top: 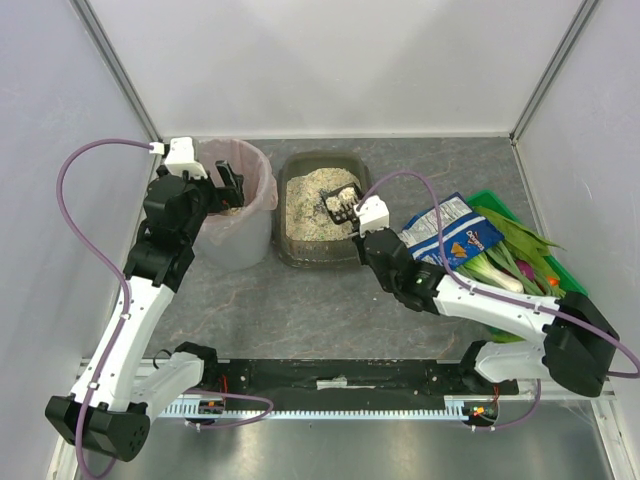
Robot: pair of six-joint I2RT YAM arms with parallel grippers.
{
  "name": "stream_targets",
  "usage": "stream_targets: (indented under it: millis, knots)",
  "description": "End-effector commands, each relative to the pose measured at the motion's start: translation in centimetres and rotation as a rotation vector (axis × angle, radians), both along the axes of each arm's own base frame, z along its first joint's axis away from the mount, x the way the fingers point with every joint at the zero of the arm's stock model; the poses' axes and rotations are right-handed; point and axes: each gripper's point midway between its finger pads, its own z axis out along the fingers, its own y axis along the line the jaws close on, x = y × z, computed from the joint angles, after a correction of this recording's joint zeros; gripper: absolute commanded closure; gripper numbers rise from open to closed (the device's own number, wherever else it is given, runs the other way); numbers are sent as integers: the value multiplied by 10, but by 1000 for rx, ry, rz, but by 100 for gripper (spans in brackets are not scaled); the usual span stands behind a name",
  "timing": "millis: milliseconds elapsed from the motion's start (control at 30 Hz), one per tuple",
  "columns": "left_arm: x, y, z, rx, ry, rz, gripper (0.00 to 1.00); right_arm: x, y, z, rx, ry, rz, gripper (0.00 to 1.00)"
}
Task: Clean the litter box
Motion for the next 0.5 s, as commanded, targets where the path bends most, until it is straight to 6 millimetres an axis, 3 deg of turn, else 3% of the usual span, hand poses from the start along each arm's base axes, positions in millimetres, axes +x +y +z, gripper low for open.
stream_targets:
  millis: [0, 67, 167, 400, 467]
  knots:
    - [0, 11, 17, 6, -64, 49, 2, -5, 20, 30, 181, -69, 122, 100]
    - [0, 11, 16, 2, -63, 52, 2, -10, 21, 35, 128, -85, 109, 100]
    - [-1, 15, 18, -2, -66, 76, 2, -4, 4, 47, 77, -117, 24, 100]
    - [-1, 35, 15, 20, -52, 175, 1, -18, -5, 114, 149, -250, 104, 100]
    - [-1, 40, 15, -13, -49, 196, 1, -20, -8, 125, 145, -264, 108, 100]
